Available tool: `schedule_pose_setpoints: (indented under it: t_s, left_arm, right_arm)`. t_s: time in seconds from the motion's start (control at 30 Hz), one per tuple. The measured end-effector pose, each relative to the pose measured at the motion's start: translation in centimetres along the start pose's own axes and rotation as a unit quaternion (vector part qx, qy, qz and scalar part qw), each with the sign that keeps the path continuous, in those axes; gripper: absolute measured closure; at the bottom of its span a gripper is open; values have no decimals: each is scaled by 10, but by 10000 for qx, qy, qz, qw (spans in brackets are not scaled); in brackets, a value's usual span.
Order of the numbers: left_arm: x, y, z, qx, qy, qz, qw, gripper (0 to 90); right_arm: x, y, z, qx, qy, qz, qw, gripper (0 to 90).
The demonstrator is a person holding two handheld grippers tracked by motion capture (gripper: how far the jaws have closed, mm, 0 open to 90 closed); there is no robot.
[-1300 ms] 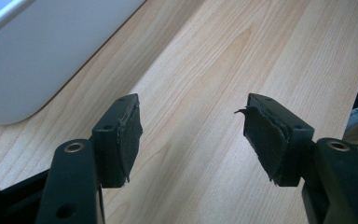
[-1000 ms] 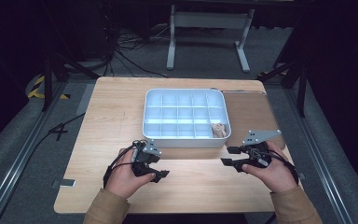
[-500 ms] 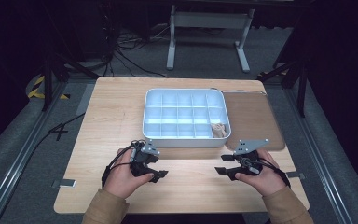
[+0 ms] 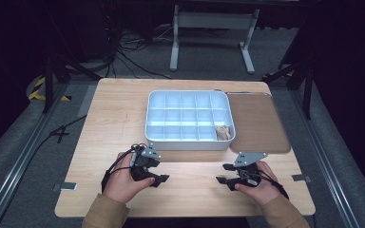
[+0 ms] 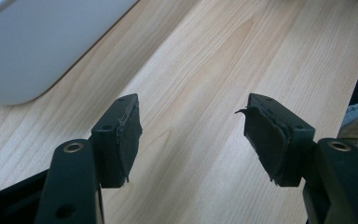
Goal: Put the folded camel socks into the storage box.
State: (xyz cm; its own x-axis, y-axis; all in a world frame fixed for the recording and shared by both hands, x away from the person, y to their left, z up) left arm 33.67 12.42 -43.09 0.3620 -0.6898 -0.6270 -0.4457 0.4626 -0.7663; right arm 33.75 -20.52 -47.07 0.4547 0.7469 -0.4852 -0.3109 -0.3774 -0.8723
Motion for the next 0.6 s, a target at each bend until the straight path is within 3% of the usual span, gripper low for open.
schedule_pose_setpoints:
  t_s: [0.3,0.6]
  left_arm:
    - [0,6,0,-53,21,99,9999,360]
    - [8,15,3,-69,127,448,9989,336]
  right_arm:
    - [7,11,8,-100,6,-149,9998,435]
    - [12,19,7,-128,84,-86,9998,414]
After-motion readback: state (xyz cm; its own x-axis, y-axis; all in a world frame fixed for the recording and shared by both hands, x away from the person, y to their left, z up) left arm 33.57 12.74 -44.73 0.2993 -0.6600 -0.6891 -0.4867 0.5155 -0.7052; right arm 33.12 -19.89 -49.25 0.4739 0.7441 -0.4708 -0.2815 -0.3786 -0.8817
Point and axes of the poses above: each handheld gripper's, and its own axes: x roughly forward along the jaws, y roughly out of its underside, z roughly to its left, the point moved 2 cm from there along x, roughly forward along the jaws, and after that the axes turned 15 degrees about -z, right-handed, at the moved point
